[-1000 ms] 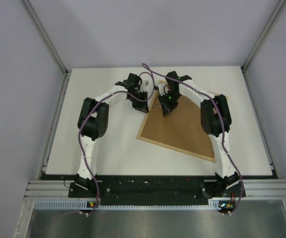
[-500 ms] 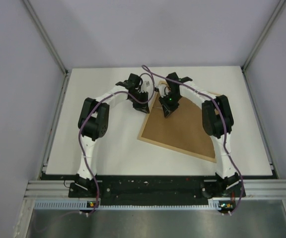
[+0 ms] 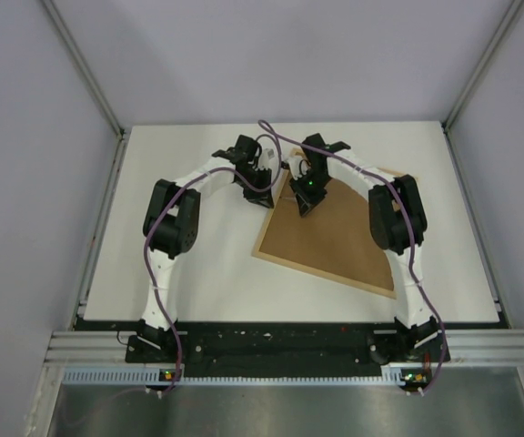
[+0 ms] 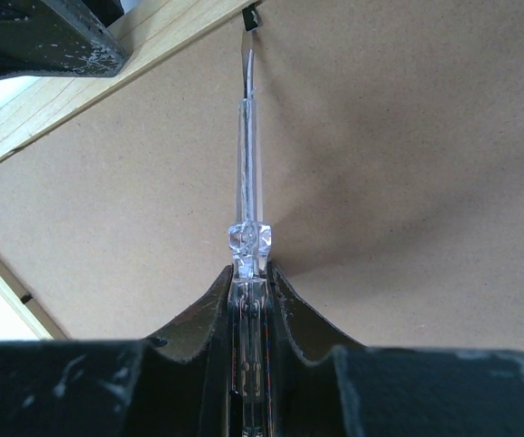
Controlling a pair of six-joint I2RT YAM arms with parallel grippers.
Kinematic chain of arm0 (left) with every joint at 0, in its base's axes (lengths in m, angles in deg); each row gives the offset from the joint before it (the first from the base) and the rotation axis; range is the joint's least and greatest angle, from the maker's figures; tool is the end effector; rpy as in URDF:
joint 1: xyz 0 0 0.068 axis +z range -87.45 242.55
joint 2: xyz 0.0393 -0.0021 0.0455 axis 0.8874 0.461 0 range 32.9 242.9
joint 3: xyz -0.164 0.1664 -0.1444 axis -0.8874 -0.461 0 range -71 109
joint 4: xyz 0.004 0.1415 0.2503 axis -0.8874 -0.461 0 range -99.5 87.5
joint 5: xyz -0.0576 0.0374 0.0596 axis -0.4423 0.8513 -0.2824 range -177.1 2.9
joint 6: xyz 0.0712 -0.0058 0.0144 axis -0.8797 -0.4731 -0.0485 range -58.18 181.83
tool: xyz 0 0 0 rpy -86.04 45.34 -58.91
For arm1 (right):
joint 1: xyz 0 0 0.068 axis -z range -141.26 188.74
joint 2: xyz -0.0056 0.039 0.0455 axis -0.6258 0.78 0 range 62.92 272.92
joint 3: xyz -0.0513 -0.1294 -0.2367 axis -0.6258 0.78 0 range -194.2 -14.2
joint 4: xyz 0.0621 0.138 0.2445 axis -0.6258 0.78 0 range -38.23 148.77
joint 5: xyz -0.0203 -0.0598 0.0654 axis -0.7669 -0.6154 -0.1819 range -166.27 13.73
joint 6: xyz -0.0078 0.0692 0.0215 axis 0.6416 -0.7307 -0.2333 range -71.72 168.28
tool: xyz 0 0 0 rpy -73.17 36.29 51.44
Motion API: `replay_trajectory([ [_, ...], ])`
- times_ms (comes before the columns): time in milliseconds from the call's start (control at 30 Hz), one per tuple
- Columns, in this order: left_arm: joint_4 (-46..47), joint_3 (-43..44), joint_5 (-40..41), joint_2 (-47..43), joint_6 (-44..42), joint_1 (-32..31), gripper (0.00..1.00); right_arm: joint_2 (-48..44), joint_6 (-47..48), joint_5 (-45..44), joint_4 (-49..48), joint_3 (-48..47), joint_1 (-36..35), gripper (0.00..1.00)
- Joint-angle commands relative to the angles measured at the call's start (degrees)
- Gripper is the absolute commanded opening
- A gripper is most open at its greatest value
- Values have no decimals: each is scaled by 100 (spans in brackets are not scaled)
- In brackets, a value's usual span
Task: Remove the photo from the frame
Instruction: Release the photo frame item from the photo frame.
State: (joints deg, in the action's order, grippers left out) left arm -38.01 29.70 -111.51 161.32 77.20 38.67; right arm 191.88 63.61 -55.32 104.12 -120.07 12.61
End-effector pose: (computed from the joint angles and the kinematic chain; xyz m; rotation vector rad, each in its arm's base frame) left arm 0.4587 -0.2305 0.1327 0.3441 2.7228 -0.7774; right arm 0.4343 0.2371 0.1421 -1.0798 2.6617 0.5632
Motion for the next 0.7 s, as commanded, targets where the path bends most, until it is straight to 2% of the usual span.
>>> replay_trajectory([
  [0, -220, -77, -21, -177, -79, -240, 20, 190, 66, 5, -147, -224, -226, 0],
  [400, -202, -244, -65, -203, -184, -609, 19, 902, -100, 603, -165, -637, -217, 0],
  [667, -229, -236, -3, -221, -254, -811, 15, 726, -136, 331, 257, -1786, -243, 0],
])
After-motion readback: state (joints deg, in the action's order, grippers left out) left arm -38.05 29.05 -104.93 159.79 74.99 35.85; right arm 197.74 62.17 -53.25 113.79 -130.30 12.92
